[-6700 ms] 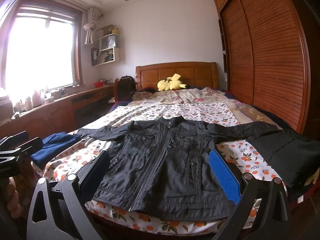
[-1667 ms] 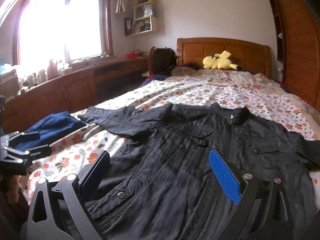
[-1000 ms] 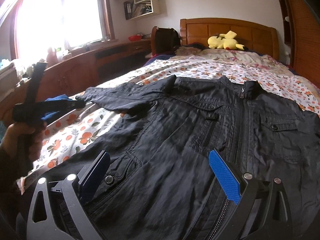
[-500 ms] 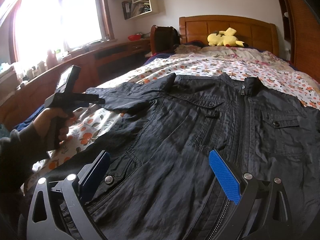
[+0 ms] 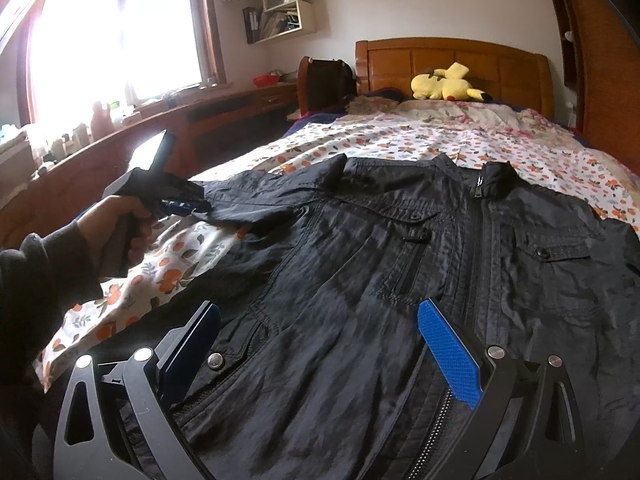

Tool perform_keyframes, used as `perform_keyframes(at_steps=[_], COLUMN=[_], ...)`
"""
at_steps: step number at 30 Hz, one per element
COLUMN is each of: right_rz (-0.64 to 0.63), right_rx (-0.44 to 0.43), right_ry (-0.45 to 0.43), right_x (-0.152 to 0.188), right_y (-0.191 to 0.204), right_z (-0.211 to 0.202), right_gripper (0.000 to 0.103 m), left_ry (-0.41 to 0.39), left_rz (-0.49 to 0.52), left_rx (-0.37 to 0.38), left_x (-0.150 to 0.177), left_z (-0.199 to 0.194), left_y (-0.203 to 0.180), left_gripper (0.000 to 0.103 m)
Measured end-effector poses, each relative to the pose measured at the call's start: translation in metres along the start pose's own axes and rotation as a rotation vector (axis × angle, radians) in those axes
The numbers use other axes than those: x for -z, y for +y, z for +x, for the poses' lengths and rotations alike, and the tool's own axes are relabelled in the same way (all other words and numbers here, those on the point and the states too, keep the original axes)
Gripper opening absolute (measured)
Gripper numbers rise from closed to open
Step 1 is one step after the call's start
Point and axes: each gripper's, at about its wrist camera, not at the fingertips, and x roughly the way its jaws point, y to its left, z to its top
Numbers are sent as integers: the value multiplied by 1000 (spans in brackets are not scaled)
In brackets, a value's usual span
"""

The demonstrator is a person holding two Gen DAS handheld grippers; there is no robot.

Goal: Fold large clothes
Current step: 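Grasp the black sleeve with the left gripper and fold it across the jacket body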

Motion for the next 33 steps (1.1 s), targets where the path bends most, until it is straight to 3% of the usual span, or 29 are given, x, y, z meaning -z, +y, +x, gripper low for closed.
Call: perform_keyframes(at_steps=[2, 3, 4, 5, 8, 12, 19, 25, 33], right_rz=[-12, -14, -20, -28, -40, -14, 1, 35, 52], right_rx=[11, 12, 18, 26, 48, 53, 97, 126, 146], right_ry=[-10, -13, -23, -35, -45, -45, -62, -87, -110], right_x=[-1, -1, -2, -3, -4, -2, -3, -7, -12], right_y=[1, 1, 1, 1, -2, -14, -33, -53, -64], right_z=[-4, -6, -11, -15, -26, -40, -65, -86, -96], right_gripper=[96, 96, 96, 96, 96, 96, 96, 96, 96], left_ry=[8, 4, 2, -6, -79, -167, -260, -272, -231], left_rz=[-17, -24, -22, -16, 39, 126, 312, 444, 561], left_rx=[8, 12, 9, 14, -16, -22, 76, 190, 237], left_x=[-1, -2, -2, -3, -7, -8, 17, 71, 150], left_z=[2, 2, 2, -1, -22, -61, -128, -160, -157], left_y=[2, 2, 2, 1, -12, -44, -141, -209, -234], left_gripper=[43, 34, 18, 11, 3, 2, 2, 2, 3])
